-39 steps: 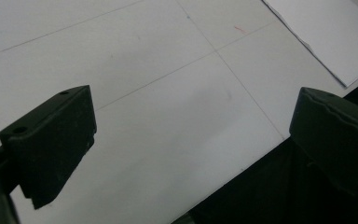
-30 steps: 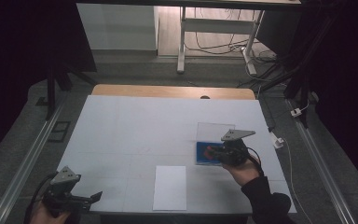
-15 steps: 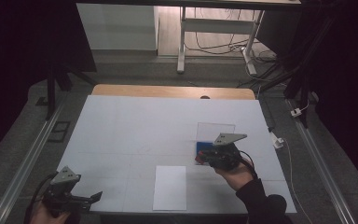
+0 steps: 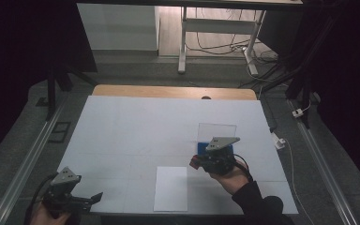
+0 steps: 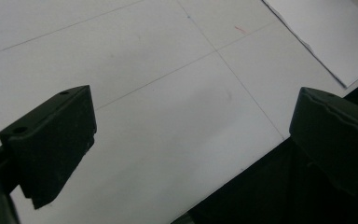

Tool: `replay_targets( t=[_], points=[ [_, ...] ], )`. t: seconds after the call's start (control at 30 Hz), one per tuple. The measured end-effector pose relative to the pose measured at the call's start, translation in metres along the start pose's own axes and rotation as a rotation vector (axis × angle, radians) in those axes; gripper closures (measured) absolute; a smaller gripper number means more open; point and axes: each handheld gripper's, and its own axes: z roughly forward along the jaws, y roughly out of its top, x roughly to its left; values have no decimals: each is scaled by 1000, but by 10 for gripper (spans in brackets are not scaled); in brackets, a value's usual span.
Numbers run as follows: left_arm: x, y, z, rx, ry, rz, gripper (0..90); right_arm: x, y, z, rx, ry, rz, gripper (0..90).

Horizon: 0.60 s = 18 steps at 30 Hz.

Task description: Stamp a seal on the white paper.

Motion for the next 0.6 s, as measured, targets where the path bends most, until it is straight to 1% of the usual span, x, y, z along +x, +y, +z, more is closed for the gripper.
replay_targets(
  t=[0.13, 0.33, 0.6],
  points=[
    [0, 0, 0, 0, 1, 2, 10, 4, 1, 4, 8, 10, -13, 802],
    [0, 0, 0, 0, -1, 1, 10, 9, 2, 9, 8, 29, -20, 802],
    [0, 0, 0, 0, -1, 2, 10, 19, 4, 18, 26, 52, -40, 802]
  ],
)
